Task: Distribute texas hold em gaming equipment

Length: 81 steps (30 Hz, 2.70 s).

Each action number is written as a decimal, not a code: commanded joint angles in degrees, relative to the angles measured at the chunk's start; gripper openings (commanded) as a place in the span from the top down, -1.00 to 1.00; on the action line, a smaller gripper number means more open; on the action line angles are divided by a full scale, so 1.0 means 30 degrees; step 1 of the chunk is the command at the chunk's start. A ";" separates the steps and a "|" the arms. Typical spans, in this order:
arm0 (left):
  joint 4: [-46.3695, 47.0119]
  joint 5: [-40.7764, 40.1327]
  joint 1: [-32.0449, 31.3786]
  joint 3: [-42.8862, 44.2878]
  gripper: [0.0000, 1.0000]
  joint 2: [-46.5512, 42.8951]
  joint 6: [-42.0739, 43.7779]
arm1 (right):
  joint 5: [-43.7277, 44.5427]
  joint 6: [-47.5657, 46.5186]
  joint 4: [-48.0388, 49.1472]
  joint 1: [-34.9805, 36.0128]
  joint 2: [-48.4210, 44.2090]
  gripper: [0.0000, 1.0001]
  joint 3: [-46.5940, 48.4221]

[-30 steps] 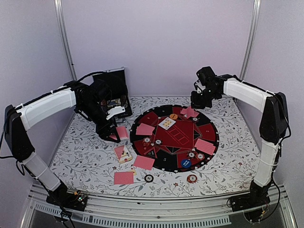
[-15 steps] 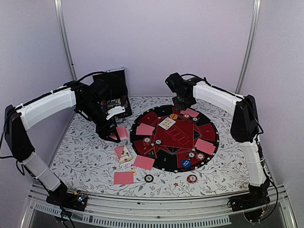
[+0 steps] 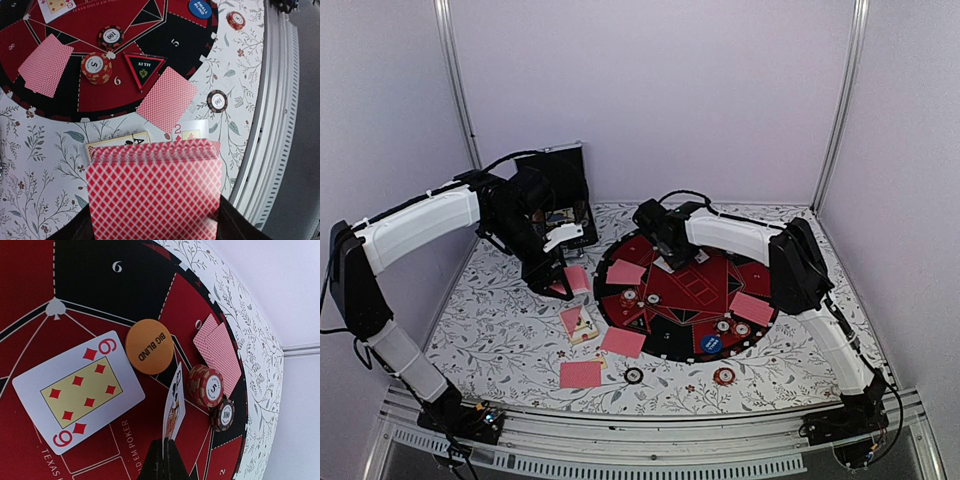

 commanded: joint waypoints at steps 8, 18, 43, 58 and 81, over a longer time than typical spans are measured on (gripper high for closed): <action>-0.0136 0.0171 0.0191 0.0381 1.00 -0.0311 0.0317 | -0.1782 -0.0199 0.0999 0.0462 0.0944 1.00 0.0666; -0.0111 0.0123 0.0191 0.0297 1.00 -0.0356 0.0369 | -0.3418 0.1381 0.0005 0.0675 0.1224 1.00 0.0156; -0.0213 -0.0122 0.0189 0.0243 1.00 -0.0704 0.0470 | -0.8021 0.3839 0.0383 -0.0181 -0.0929 0.09 -0.0249; -0.0264 -0.0087 0.0191 0.0667 1.00 -0.0623 0.0424 | -1.6178 0.5502 0.3653 -0.1592 -0.7010 -0.66 -0.3315; -0.0029 -0.0076 0.0161 0.1186 1.00 -0.0354 0.0340 | -3.0137 1.5691 1.7695 0.0883 -0.9234 -0.71 -1.1951</action>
